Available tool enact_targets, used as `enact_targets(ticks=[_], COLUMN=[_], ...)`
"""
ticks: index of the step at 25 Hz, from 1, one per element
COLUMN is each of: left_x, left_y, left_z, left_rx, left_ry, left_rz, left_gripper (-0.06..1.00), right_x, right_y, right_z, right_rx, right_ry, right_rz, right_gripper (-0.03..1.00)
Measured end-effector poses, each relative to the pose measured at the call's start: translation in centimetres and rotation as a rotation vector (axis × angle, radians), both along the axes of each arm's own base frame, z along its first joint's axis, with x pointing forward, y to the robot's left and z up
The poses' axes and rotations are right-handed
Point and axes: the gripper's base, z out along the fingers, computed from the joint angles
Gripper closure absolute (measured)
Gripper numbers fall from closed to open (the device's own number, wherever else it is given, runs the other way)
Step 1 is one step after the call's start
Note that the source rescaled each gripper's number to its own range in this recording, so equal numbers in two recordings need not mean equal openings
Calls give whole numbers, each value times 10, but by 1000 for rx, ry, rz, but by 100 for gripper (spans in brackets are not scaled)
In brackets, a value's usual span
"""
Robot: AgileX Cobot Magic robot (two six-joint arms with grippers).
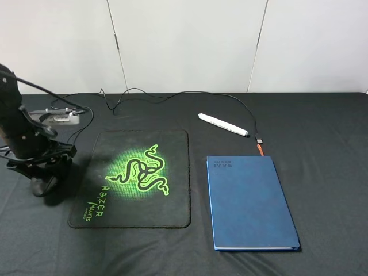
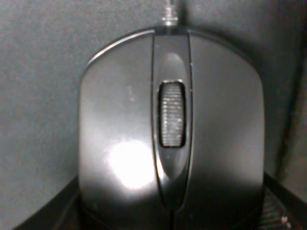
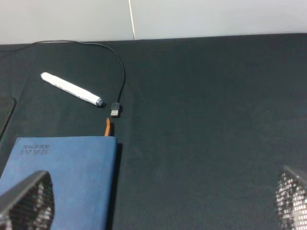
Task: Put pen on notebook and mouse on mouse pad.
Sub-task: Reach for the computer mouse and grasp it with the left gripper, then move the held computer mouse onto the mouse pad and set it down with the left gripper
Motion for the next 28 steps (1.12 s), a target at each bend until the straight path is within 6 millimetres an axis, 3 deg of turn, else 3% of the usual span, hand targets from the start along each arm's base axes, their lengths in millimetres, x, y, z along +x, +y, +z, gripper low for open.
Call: enact_targets(ticks=[9, 16, 19, 28], left_x=[-7, -15, -16, -22], left_y=[-1, -4, -17, -83], left_z=[47, 63, 64, 72], left_rx=[-25, -34, -53, -84], left_ry=[-100, -101, -85, -134], left_rz=[17, 15, -22, -225], left_gripper=[94, 94, 94, 94], right_x=[0, 0, 0, 0], right_y=[0, 0, 0, 0], right_z=[0, 0, 0, 0], right_rx=[0, 0, 0, 0], right_ry=[0, 0, 0, 0], right_rz=[0, 0, 0, 0], right_gripper=[-3, -3, -3, -3])
